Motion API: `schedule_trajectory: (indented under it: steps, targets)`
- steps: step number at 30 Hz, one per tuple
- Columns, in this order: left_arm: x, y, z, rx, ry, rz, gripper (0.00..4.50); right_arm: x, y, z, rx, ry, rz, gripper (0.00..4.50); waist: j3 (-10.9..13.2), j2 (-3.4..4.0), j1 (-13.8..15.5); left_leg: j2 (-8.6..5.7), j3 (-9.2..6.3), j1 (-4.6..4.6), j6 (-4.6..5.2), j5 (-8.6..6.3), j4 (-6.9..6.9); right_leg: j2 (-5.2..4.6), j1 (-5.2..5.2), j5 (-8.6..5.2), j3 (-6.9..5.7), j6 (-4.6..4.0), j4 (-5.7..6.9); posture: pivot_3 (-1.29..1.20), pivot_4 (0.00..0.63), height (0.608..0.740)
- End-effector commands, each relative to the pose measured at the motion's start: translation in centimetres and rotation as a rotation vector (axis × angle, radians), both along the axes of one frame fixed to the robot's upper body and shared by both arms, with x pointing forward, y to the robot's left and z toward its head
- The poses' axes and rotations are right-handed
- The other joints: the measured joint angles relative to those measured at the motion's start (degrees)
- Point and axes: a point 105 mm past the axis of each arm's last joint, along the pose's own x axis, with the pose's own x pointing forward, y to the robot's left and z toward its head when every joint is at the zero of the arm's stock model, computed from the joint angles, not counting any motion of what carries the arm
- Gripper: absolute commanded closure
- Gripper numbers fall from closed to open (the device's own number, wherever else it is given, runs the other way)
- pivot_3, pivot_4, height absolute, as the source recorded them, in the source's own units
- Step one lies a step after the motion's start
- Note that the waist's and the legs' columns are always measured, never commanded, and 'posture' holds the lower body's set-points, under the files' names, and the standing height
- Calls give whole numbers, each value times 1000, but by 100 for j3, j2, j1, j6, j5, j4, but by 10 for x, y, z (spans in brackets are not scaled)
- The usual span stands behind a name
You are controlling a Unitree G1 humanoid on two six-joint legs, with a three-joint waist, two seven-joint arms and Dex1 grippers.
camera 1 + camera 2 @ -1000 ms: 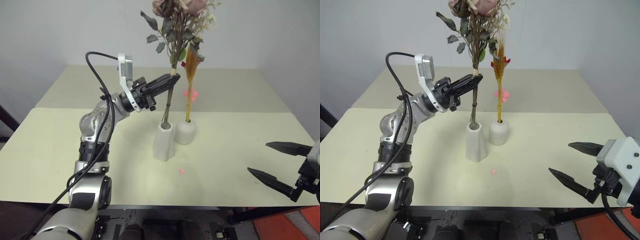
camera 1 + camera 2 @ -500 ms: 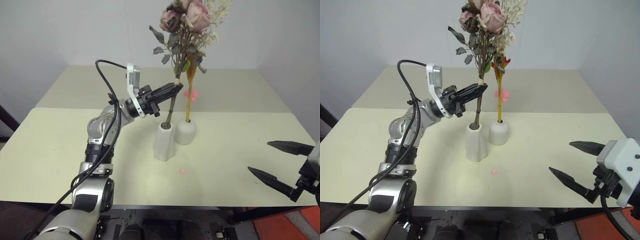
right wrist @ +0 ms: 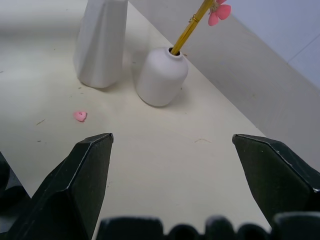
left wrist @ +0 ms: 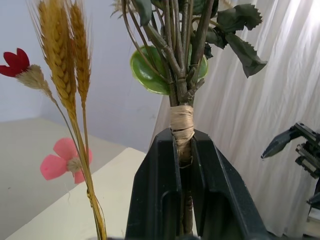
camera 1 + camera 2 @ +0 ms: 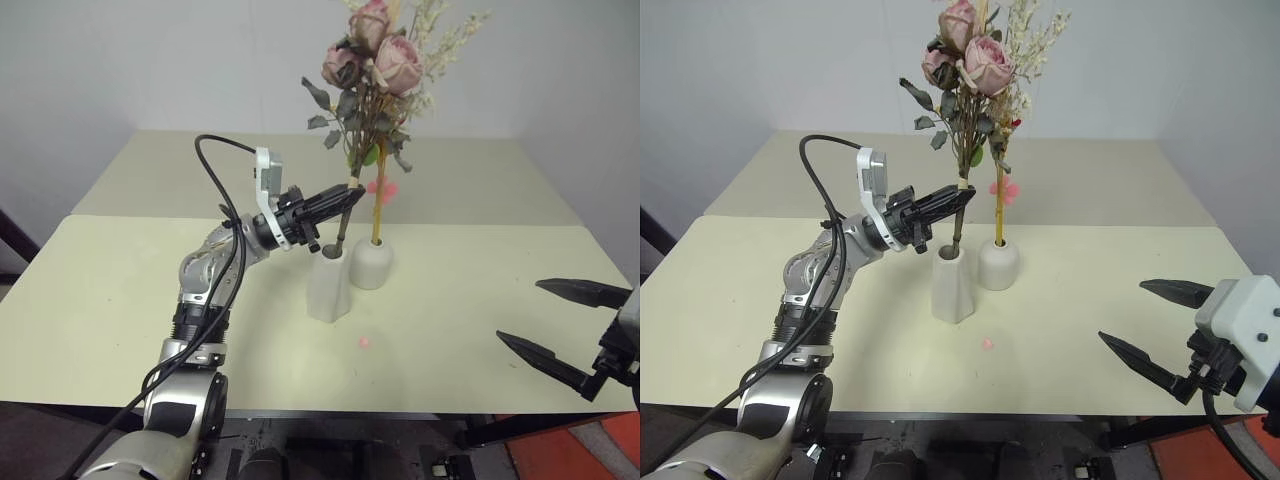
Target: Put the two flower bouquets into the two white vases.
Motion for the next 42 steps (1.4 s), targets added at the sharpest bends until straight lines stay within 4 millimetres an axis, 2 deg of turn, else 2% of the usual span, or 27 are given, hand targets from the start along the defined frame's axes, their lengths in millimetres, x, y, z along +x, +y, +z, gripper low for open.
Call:
schedule_trajectory:
  steps: [1, 15, 26, 34, 42]
  targets:
    - [-11, 1, 16, -41, -76, -29, 4456, 1, -1, 4, -13, -40, -3, 0, 0, 0, -2, 0, 0, 0, 0, 0, 0, 0, 0, -1, 0, 1, 0, 0, 150, 740]
    - [-8, 0, -6, 20, -96, 33, 4456, 3, -3, 2, -8, -42, -16, 0, 0, 0, 1, 0, 0, 0, 0, 0, 0, 0, 0, -1, 0, 1, -1, 0, 150, 740]
    - [-9, 0, -16, 45, -127, 66, 4456, 5, -3, 0, -11, -49, -19, 0, -1, 1, -1, 0, 1, 0, 1, 0, -1, 1, 10, -11, 2, 16, 1, 0, 150, 740]
    - [-17, 8, -15, 7, -188, 75, 4456, 6, -2, 1, -2, -61, -9, 0, -3, 1, -9, 2, 3, 0, 1, -1, -2, 2, 12, -14, 4, 19, 2, 0, 150, 740]
    - [-11, 17, -9, -54, -189, 139, 4456, 7, -1, 2, 3, -71, -3, 0, -3, 1, -10, 1, 3, 0, 1, -1, -2, 2, 11, -14, 5, 19, 1, 0, 150, 740]
